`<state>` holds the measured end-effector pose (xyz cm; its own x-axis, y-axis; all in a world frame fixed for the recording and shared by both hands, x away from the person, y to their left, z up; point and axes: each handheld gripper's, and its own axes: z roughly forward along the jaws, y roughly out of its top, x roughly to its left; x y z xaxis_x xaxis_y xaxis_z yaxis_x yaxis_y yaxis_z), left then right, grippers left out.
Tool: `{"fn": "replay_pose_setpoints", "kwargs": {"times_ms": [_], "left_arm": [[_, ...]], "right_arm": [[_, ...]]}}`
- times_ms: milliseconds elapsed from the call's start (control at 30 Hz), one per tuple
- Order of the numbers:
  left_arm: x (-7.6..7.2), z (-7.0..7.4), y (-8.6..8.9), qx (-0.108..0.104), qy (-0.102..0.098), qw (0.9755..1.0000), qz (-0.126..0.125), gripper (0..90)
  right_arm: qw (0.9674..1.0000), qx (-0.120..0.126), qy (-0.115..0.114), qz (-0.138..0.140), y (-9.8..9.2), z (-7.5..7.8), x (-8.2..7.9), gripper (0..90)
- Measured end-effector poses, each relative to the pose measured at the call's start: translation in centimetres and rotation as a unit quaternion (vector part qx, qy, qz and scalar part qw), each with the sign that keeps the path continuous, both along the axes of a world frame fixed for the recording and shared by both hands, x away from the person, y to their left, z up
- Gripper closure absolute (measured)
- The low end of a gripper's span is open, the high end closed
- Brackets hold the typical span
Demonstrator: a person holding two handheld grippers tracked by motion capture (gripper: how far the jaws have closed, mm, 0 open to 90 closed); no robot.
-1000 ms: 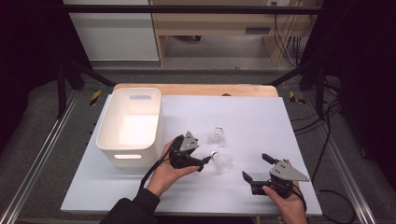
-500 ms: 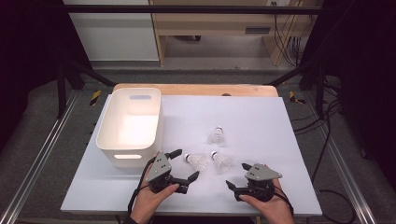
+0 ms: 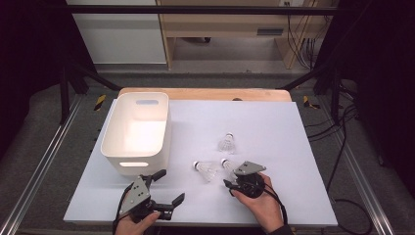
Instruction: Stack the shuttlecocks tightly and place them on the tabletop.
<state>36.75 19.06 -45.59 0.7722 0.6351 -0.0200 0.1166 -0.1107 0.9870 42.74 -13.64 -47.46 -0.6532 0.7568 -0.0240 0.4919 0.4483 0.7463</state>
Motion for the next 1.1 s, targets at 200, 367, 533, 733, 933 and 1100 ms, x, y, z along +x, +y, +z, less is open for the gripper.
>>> {"fn": "replay_pose_setpoints", "kwargs": {"times_ms": [200, 367, 533, 733, 933, 1100], "left_arm": [[-0.1, -0.1, 1.4, -0.014, -0.002, 0.9998, 0.017, 4.4], [0.1, -0.3, 1.7, -0.016, -0.001, 0.9996, 0.022, 4.7], [0.2, -0.4, 1.9, -0.017, 0.002, 0.9994, 0.028, 5.1], [0.4, -0.5, 2.2, -0.021, 0.003, 0.9990, 0.039, 5.3], [0.4, -0.6, 2.2, -0.021, 0.004, 0.9989, 0.041, 5.4], [0.3, -0.6, 2.1, -0.020, 0.004, 0.9990, 0.040, 5.4]], "right_arm": [[0.9999, -0.005, 0.000, -0.011, 0.8, 0.0, 0.8, 65.9], [0.9997, -0.010, 0.000, -0.022, 0.4, 0.1, 0.9, 84.5], [0.9997, -0.010, -0.007, -0.021, -1.2, 1.0, -0.2, 90.0], [0.9999, 0.000, -0.012, 0.008, -1.8, 1.9, -2.1, 90.0], [0.9988, 0.006, -0.008, 0.048, 0.1, 1.8, -2.2, 90.0], [0.9981, 0.015, -0.005, 0.060, 1.8, 1.2, -0.9, 90.0]]}}
